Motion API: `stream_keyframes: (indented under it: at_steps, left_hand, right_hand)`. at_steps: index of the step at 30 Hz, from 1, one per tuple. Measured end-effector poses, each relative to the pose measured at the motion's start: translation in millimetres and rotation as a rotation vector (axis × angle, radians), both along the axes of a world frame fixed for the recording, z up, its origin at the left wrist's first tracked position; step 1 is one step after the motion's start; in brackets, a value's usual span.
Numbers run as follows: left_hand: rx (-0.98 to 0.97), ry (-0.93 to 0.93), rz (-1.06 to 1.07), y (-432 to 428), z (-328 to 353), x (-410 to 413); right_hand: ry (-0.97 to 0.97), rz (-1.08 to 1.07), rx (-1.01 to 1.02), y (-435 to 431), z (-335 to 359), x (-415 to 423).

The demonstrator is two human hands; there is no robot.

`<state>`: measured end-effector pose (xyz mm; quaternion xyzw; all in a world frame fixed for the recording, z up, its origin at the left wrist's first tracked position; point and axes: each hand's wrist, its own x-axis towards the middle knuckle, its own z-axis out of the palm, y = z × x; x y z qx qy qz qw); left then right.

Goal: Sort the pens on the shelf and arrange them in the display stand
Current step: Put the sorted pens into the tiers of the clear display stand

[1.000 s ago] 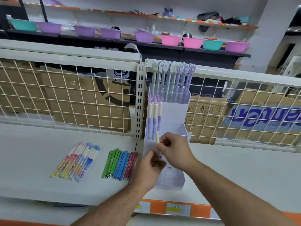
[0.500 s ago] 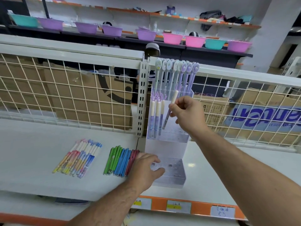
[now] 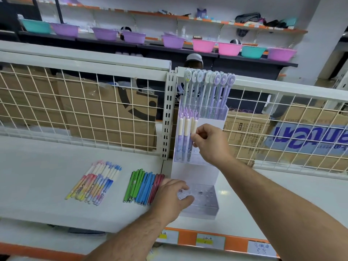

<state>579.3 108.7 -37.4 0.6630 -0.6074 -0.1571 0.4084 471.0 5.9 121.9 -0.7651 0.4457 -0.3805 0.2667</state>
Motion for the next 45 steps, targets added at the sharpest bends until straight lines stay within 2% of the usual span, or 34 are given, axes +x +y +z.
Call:
stream_keyframes:
  at_steps: [20, 29, 39, 45]
  left_hand:
    - [0.041, -0.041, 0.039, 1.7, 0.2, -5.4]
    - [0.062, -0.084, 0.042, 12.4, 8.2, -1.5]
    - [0.07, -0.094, -0.033, 49.3, 18.2, 65.8]
    - [0.055, -0.101, 0.093, 94.8, 8.2, 161.7]
  right_hand:
    - [-0.124, 0.017, 0.042, 9.4, -35.9, -18.3]
    - [-0.031, 0.066, 0.02, 30.4, -59.2, -22.4]
    - [-0.01, 0.029, 0.077, 72.2, -92.5, 23.8]
    - [0.054, 0.028, 0.06, 119.9, -125.1, 105.6]
